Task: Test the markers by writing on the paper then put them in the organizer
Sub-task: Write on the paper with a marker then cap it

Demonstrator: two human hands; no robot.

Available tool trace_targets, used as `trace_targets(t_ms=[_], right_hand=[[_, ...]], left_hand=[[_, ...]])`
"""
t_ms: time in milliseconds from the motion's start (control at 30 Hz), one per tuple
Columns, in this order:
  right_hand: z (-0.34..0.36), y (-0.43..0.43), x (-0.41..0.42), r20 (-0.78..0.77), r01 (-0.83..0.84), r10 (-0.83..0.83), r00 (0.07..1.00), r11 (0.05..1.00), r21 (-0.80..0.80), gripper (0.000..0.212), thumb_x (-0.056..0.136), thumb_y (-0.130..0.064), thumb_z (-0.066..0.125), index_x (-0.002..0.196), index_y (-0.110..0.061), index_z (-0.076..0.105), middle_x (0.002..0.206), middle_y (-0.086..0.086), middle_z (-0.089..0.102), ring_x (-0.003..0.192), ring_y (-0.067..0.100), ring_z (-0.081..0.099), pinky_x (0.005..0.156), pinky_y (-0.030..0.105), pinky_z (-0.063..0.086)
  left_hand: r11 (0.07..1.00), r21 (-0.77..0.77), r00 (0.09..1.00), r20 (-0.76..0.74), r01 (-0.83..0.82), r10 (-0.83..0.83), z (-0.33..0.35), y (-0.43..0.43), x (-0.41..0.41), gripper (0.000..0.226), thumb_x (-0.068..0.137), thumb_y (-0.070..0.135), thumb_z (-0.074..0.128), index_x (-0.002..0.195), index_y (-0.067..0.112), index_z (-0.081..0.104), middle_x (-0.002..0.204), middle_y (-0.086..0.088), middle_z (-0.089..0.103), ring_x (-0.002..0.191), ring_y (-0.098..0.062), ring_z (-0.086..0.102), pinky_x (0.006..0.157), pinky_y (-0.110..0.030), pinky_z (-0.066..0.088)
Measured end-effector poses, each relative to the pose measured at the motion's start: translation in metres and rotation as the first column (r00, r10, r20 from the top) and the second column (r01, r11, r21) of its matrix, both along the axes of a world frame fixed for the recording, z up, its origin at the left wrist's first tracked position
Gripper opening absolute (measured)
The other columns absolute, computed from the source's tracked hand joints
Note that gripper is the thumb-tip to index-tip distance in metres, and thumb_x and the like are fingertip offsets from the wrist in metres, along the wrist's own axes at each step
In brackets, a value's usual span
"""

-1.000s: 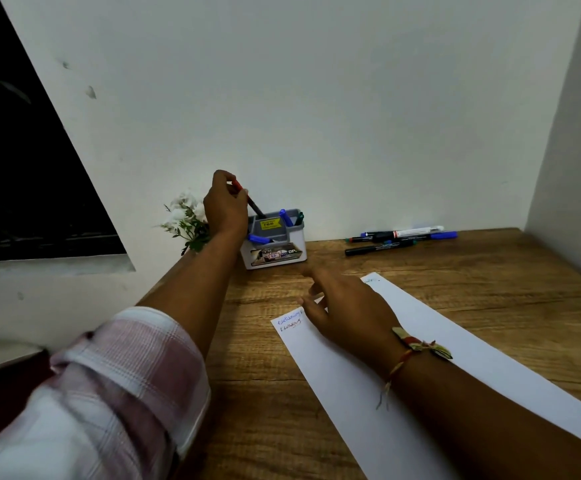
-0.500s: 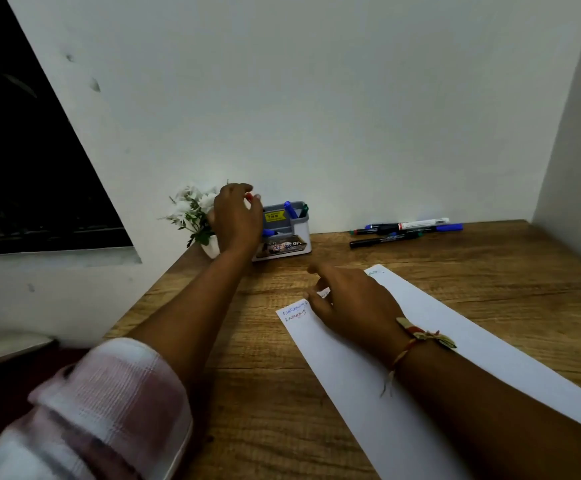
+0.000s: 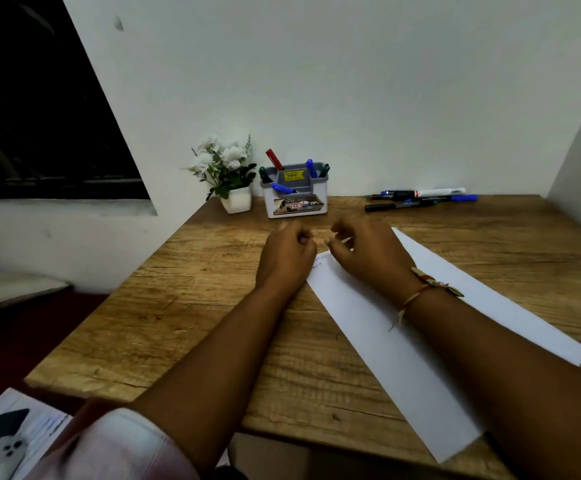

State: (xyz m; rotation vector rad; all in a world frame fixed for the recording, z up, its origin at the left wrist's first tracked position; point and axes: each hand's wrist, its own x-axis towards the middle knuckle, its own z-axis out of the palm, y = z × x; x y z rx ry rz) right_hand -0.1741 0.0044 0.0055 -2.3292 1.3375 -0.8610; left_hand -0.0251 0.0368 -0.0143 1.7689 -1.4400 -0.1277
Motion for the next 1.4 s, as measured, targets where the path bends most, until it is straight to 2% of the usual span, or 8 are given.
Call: trace_targets(t_ms=[200, 533, 700, 833, 933, 1133, 1267, 1400], right_hand=[[0.018, -0.024, -0.006, -0.125, 0.140, -0.133, 0.983, 0.989, 0.044, 0.035, 0.100, -0.031, 0.062, 0.129, -0.013, 0.067, 0.128, 0.008, 0.071, 0.118, 0.027, 0.064, 0.097, 0.036, 0.050], [0.007, -0.121, -0.039, -0.373, 0.181, -0.153, 0.915, 0.983, 0.041, 0.048, 0.095, -0.012, 0.058, 0.143, -0.015, 0.057, 0.139, 0.017, 0.063, 0.131, 0.038, 0.055, 0.106, 0.042, 0.047], [-0.007, -0.148, -0.038, -0.408, 0.141, -0.146, 0.901, 0.989, -0.041, 0.045, 0.096, -0.013, 0.056, 0.139, -0.023, 0.062, 0.132, 0.012, 0.068, 0.124, 0.037, 0.060, 0.099, 0.042, 0.052], [-0.011, -0.153, -0.033, -0.453, 0.102, -0.144, 0.880, 0.988, -0.116, 0.023, 0.101, -0.028, 0.063, 0.116, -0.023, 0.078, 0.111, 0.012, 0.074, 0.108, 0.035, 0.064, 0.078, 0.030, 0.042], [-0.003, -0.146, -0.029, -0.476, 0.072, -0.144, 0.868, 0.983, -0.168, 0.025, 0.097, -0.017, 0.064, 0.119, -0.021, 0.076, 0.112, 0.012, 0.072, 0.111, 0.036, 0.061, 0.080, 0.034, 0.043], [0.046, -0.095, -0.012, -0.328, -0.051, -0.066, 0.942, 0.941, -0.334, 0.025, 0.105, -0.019, 0.054, 0.126, -0.012, 0.066, 0.105, 0.019, 0.073, 0.100, 0.041, 0.063, 0.077, 0.041, 0.044], [0.067, -0.044, -0.006, -0.194, -0.081, 0.037, 0.980, 0.972, -0.223, 0.027, 0.107, -0.025, 0.054, 0.128, -0.014, 0.066, 0.104, 0.013, 0.072, 0.096, 0.030, 0.064, 0.075, 0.033, 0.042], [0.057, -0.009, -0.016, -0.084, -0.073, 0.072, 0.994, 0.997, -0.002, 0.022, 0.106, -0.033, 0.056, 0.095, -0.022, 0.072, 0.085, 0.000, 0.072, 0.083, 0.019, 0.066, 0.071, 0.031, 0.045]], left_hand=[[0.999, 0.041, 0.998, -0.067, 0.018, -0.016, -0.004, -0.008, 0.005, 0.006, 0.086, 0.016, 0.067, 0.083, 0.022, 0.065, 0.094, 0.003, 0.062, 0.073, -0.002, 0.052, 0.058, -0.014, 0.035], [0.996, 0.090, 0.997, -0.074, 0.007, 0.000, -0.007, -0.017, 0.008, 0.016, 0.089, 0.020, 0.066, 0.076, 0.029, 0.060, 0.094, 0.004, 0.064, 0.084, -0.011, 0.059, 0.066, -0.025, 0.043], [0.994, 0.105, 0.996, -0.083, -0.018, 0.027, -0.008, -0.020, 0.007, 0.016, 0.091, 0.027, 0.065, 0.076, 0.029, 0.059, 0.092, 0.005, 0.063, 0.084, -0.013, 0.059, 0.069, -0.030, 0.047], [0.993, 0.111, 0.997, -0.064, -0.035, 0.042, -0.008, -0.021, 0.007, 0.011, 0.092, 0.029, 0.065, 0.082, 0.026, 0.062, 0.092, 0.006, 0.062, 0.084, -0.012, 0.057, 0.068, -0.028, 0.046], [0.992, 0.117, 0.997, -0.065, -0.040, 0.047, -0.007, -0.021, 0.007, 0.010, 0.092, 0.030, 0.065, 0.083, 0.027, 0.063, 0.093, 0.006, 0.062, 0.084, -0.011, 0.058, 0.068, -0.029, 0.047], [0.994, 0.109, 0.994, -0.104, -0.024, 0.036, -0.007, -0.019, 0.008, 0.016, 0.094, 0.037, 0.060, 0.081, 0.027, 0.059, 0.094, 0.005, 0.063, 0.086, -0.013, 0.058, 0.069, -0.030, 0.044], [0.999, 0.011, 0.993, -0.110, 0.040, -0.038, -0.003, -0.015, 0.005, 0.029, 0.101, 0.046, 0.044, 0.095, 0.022, 0.060, 0.091, 0.002, 0.063, 0.084, -0.015, 0.058, 0.065, -0.031, 0.041], [0.973, -0.152, 0.968, -0.156, 0.174, -0.197, 0.006, -0.007, -0.004, 0.039, 0.102, 0.053, 0.032, 0.092, 0.023, 0.055, 0.079, 0.004, 0.062, 0.075, -0.011, 0.058, 0.061, -0.034, 0.040]])
